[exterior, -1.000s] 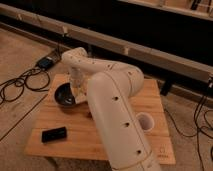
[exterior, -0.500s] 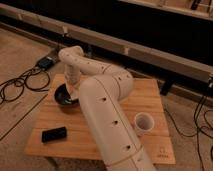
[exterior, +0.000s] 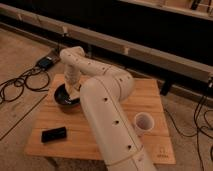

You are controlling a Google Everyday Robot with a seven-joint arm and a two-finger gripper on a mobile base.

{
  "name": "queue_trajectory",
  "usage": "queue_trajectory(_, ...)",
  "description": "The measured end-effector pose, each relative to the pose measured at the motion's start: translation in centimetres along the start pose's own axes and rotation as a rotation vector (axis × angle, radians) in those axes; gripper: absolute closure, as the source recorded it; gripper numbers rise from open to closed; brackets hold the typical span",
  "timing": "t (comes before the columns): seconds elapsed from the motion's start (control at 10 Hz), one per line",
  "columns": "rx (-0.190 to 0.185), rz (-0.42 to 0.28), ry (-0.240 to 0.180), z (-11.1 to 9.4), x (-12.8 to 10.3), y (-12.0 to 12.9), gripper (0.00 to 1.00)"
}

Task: Place the white sponge in the ceramic bowl

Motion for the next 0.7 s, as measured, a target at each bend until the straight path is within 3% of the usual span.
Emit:
queue_trajectory(0.2, -0.018, -0.004, -0.017, -0.2, -0.2, 0.4, 0.2)
queue_trajectory(0.7, -0.07, -0.015, -0.051, -1.6, 0.2, 1.3, 0.2)
